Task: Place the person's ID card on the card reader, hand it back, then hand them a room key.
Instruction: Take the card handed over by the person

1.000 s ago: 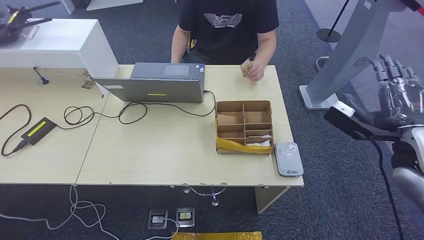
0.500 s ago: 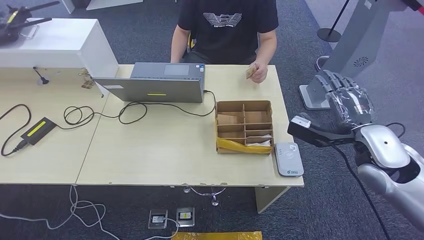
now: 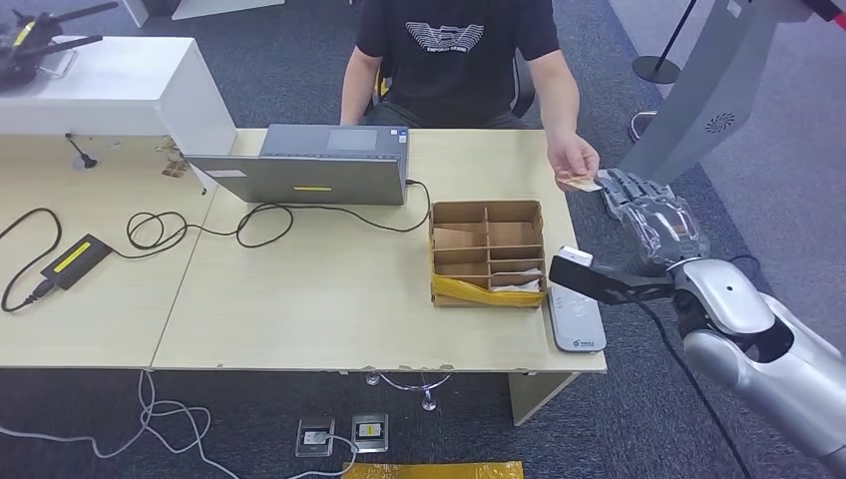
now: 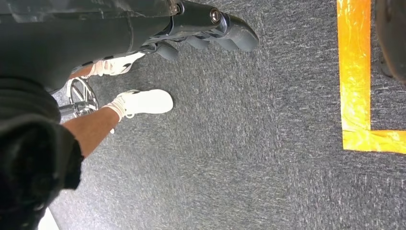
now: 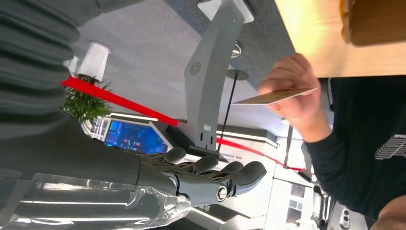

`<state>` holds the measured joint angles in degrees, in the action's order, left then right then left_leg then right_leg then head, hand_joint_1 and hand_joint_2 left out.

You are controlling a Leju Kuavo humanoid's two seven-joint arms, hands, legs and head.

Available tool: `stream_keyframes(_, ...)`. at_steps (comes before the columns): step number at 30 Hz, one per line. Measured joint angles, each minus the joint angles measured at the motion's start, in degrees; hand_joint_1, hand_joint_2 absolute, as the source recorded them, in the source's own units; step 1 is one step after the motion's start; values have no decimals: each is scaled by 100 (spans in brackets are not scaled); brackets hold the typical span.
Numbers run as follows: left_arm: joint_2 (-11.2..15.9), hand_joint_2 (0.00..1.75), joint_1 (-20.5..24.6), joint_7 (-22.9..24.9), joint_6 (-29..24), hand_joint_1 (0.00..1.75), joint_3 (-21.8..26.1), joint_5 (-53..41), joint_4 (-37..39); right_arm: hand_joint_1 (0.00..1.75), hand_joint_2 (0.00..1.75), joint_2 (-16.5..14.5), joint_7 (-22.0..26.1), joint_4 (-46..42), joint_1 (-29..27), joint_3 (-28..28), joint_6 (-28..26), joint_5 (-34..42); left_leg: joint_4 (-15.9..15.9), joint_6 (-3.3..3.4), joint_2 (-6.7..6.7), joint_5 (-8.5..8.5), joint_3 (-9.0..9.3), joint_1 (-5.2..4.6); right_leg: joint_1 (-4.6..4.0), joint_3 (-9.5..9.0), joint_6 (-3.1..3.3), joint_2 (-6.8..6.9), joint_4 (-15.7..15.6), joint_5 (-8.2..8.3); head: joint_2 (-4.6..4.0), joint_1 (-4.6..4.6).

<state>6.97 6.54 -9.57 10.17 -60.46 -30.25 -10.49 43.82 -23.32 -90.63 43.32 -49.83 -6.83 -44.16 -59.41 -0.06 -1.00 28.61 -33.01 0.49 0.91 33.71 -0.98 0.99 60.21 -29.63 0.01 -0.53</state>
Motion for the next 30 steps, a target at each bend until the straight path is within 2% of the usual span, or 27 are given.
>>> stream_keyframes(11,0,0,9,0,28,0,0,-161,0,0,175,-79,-60,71,-420,179,22,-63,0,0,2,0,1,0,0,1,0,-3,0,0,1,-1)
stream_keyframes(12,0,0,13,0,45,0,0,-162,0,9,175,-88,-57,72,-446,201,24,-96,0,0,2,0,1,0,0,1,0,-4,0,0,1,0)
stream_keyframes(15,0,0,19,0,86,0,-1,-150,0,140,175,-125,-24,73,-507,266,23,-195,0,0,4,0,1,0,0,1,0,-5,0,0,0,1)
stream_keyframes(16,0,0,19,0,92,0,-2,-139,0,175,175,-139,-2,75,-519,283,22,-222,0,0,5,0,1,0,0,1,0,-5,0,0,1,1)
stream_keyframes(30,0,0,29,0,115,0,-2,-124,0,175,175,-403,87,225,-656,520,-342,-703,0,0,6,0,2,0,0,1,0,-4,0,0,0,0)
